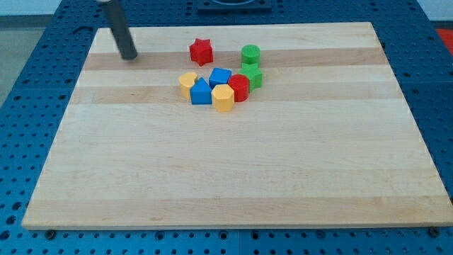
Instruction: Slide the red star down and right a bit
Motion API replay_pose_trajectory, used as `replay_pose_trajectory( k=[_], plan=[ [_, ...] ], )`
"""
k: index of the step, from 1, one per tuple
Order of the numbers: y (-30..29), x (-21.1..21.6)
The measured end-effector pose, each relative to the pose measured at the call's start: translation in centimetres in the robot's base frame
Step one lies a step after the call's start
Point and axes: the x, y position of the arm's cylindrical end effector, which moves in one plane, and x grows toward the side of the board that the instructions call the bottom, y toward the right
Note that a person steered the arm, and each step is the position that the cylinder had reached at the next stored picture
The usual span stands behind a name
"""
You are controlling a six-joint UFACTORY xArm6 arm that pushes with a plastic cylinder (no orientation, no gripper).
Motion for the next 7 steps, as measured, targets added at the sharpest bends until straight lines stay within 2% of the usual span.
replay_pose_trajectory(
  k=[1, 2, 5, 7],
  plan=[
    [4.6, -3.2],
    [7.2, -3.4],
    [11.2, 2.0],
    [11.2, 2.9]
  ],
)
